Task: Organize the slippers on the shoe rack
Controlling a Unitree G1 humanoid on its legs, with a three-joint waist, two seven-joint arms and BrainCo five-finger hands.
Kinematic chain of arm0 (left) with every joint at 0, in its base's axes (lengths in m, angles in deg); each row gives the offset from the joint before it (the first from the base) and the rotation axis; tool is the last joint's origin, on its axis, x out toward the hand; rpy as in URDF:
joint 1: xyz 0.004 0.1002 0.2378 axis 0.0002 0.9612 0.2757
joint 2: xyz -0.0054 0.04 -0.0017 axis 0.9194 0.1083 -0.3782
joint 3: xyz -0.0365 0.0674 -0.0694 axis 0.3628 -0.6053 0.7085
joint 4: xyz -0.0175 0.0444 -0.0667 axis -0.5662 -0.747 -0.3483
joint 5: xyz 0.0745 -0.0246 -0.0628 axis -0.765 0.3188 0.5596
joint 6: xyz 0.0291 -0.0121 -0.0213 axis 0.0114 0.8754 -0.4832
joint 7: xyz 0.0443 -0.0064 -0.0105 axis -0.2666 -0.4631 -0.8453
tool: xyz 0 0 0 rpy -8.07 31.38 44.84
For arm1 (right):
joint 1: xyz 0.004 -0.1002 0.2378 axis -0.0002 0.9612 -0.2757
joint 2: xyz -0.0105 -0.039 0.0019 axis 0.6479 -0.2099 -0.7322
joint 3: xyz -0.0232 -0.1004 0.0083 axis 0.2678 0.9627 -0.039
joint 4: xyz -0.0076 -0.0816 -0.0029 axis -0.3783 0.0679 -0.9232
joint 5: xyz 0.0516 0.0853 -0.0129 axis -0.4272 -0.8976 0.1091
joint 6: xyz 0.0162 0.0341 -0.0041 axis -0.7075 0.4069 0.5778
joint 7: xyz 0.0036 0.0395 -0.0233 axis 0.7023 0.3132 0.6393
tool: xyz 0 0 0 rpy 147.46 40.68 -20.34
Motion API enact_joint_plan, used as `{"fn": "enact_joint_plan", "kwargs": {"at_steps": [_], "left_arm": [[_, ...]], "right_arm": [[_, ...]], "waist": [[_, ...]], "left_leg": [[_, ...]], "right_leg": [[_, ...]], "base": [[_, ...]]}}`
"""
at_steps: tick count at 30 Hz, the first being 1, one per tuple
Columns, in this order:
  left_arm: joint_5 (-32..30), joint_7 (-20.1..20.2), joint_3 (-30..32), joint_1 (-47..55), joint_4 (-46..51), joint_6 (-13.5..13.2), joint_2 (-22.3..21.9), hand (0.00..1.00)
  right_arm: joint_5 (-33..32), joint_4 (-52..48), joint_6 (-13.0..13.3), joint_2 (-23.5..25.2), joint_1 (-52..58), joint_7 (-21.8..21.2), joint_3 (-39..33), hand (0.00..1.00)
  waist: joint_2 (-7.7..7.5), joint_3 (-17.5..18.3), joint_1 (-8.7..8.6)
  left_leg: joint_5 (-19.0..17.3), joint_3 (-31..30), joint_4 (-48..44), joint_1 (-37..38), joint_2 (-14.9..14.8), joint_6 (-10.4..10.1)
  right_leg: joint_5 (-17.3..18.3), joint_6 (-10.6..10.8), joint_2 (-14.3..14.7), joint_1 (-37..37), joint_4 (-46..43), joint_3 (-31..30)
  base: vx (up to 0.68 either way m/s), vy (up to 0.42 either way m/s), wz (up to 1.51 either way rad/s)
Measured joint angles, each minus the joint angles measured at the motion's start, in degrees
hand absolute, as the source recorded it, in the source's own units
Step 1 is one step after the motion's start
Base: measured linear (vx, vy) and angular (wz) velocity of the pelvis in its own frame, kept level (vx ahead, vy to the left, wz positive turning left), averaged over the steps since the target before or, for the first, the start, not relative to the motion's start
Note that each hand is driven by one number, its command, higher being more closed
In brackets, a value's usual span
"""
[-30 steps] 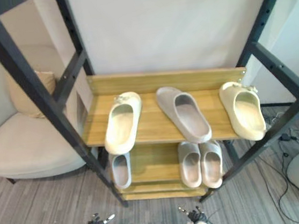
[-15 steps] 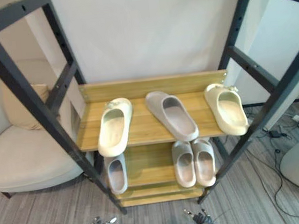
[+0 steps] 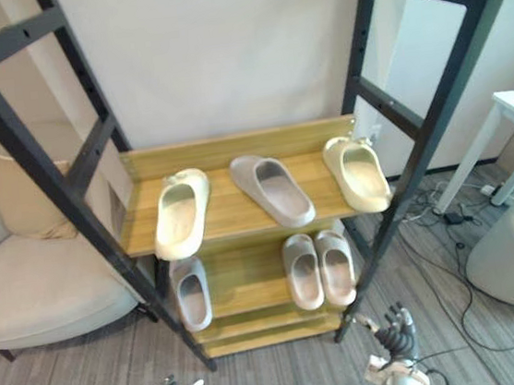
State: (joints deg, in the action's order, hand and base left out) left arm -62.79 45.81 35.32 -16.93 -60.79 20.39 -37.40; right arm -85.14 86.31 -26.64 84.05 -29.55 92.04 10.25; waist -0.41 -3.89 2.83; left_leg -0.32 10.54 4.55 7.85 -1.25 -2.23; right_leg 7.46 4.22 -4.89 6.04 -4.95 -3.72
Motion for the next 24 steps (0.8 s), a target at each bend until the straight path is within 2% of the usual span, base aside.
{"fn": "enact_joint_plan", "kwargs": {"at_steps": [5,11,14,16,24], "left_arm": [[-0.98,0.45,-0.66,0.37,0.44,-0.07,-0.21,0.0],[-1.89,1.24,-2.06,1.05,1.38,-0.37,-0.03,0.0],[-2.18,1.36,-2.26,1.2,1.33,-0.41,0.05,0.0],[-2.2,1.63,-2.29,1.37,1.26,-0.44,0.21,0.0],[-2.2,1.73,-3.79,1.38,0.77,-0.67,0.77,0.0]], "right_arm": [[0.61,-16.66,1.48,1.2,1.55,0.0,-0.21,0.0],[2.78,-26.38,3.54,1.22,1.22,-0.1,-0.18,0.0],[4.11,-28.35,4.3,1.07,0.69,-0.26,-0.21,0.0],[4.33,-29.46,4.97,0.19,-0.72,-0.97,-0.22,0.0],[4.24,-29.59,5.14,-2.83,-5.0,-1.89,-1.32,0.0]], "waist": [[0.4,0.33,-0.81],[0.5,0.4,-1.31],[0.49,0.4,-1.5],[0.5,0.4,-2.23],[0.57,0.43,-2.73]], "left_leg": [[-3.48,0.19,-5.89,-1.95,-0.63,0.03],[-5.46,-0.14,-8.03,-2.03,-1.08,-0.1],[-5.55,-0.32,-8.2,-2.2,-0.95,-0.01],[-5.79,-1.01,-8.97,-2.99,-0.62,0.11],[-5.27,-3.71,-9.34,-3.9,0.54,0.84]], "right_leg": [[-0.1,0.06,-0.03,0.93,0.28,-0.04],[-0.08,0.07,0.13,1.93,0.43,0.0],[-0.06,0.09,0.05,1.93,0.5,0.02],[-0.06,0.1,-0.16,1.91,0.75,0.17],[-0.03,0.11,-0.69,2.08,0.91,0.72]], "base": [[0.1,-0.008,-0.05],[0.04,-0.008,0.0],[-0.01,-0.003,0.02],[-0.03,-0.006,0.1],[-0.04,0.0,0.11]]}}
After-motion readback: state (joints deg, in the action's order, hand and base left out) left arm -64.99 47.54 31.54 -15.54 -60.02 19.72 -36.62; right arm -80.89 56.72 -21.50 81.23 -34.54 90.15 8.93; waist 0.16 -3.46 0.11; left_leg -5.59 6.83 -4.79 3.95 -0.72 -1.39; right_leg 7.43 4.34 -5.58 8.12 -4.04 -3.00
